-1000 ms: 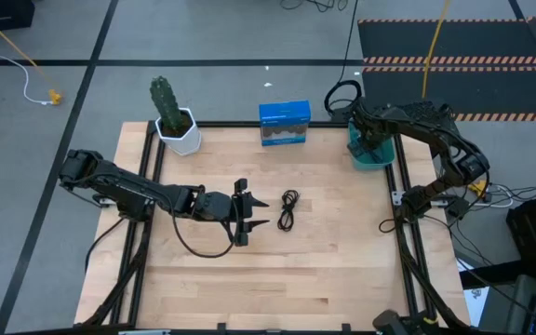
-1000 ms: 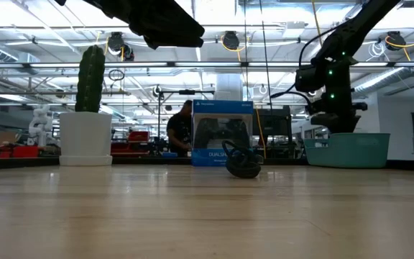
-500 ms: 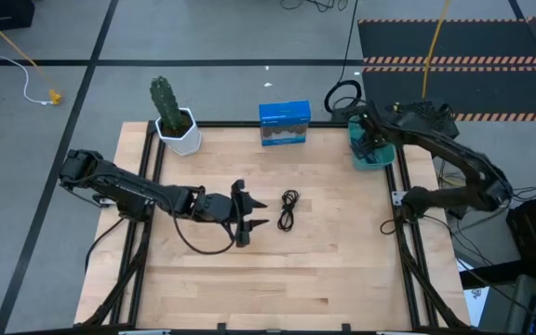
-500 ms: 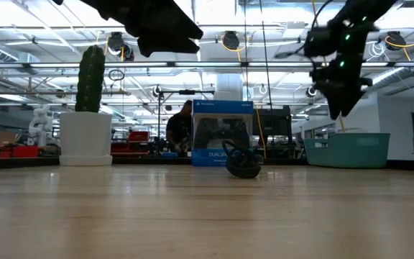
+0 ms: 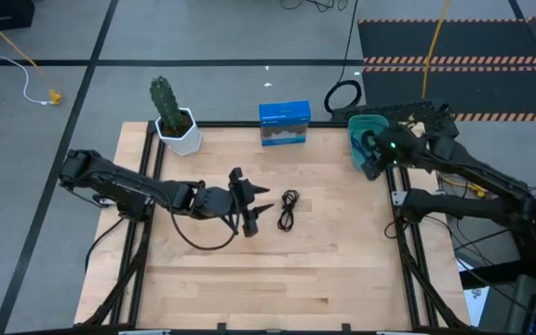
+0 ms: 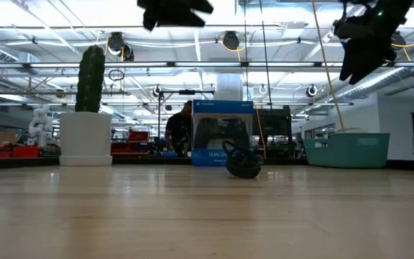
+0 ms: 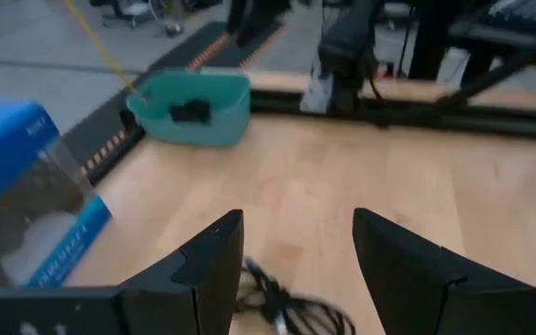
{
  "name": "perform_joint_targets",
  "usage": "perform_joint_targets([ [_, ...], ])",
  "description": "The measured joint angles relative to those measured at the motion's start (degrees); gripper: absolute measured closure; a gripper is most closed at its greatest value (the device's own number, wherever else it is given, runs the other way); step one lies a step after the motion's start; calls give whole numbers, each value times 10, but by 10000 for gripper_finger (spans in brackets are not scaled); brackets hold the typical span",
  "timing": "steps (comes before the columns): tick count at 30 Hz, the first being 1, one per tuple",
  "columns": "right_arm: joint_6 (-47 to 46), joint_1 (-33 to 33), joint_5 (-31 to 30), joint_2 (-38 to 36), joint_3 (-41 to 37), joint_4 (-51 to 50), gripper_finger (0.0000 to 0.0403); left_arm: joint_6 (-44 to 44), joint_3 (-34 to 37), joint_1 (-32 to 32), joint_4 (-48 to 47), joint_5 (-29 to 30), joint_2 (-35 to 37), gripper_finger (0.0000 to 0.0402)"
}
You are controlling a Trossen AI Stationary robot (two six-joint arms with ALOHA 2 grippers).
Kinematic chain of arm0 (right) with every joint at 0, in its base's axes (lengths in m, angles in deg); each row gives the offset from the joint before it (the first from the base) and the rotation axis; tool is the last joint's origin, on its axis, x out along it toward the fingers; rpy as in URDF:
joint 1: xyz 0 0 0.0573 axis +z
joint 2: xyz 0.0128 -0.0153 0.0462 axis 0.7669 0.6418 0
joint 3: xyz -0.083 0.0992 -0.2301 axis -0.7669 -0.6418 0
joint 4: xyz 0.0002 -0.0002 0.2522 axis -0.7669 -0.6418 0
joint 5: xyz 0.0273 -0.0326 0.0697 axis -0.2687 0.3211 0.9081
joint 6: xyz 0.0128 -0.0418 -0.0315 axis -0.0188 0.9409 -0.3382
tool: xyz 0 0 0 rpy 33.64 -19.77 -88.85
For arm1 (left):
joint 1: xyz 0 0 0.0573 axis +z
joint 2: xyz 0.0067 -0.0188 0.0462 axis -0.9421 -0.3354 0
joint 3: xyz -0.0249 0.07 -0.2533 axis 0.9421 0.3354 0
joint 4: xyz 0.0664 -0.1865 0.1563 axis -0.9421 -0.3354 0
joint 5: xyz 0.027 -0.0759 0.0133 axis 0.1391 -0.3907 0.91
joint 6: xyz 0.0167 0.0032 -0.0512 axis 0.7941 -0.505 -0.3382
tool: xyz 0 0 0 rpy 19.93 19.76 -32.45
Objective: Pick and place USB-C Cables
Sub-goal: Put the black USB cable into the blue bin
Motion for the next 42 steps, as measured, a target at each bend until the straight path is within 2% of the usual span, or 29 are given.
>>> perform_joint_targets([
  [6, -41, 92, -22, -40, -58, 46, 172, -7, -40, 10, -38, 2, 0, 197],
  [13, -17, 184, -10, -37, -130, 180, 172, -18, -53, 9, -42, 16, 0, 197],
  [26, 27, 244, -6, -30, -133, 221, 172, -32, -62, 2, -72, 19, 0, 197],
  [31, 52, 257, -6, -30, -133, 224, 172, -70, -119, 8, -170, 20, -10, 197],
  [37, 61, 261, -7, -29, -133, 228, 172, -124, -247, 30, -367, 12, -60, 197],
  [42, 69, 261, -8, -25, -133, 234, 172, -166, -349, 62, -507, -44, -124, 197],
])
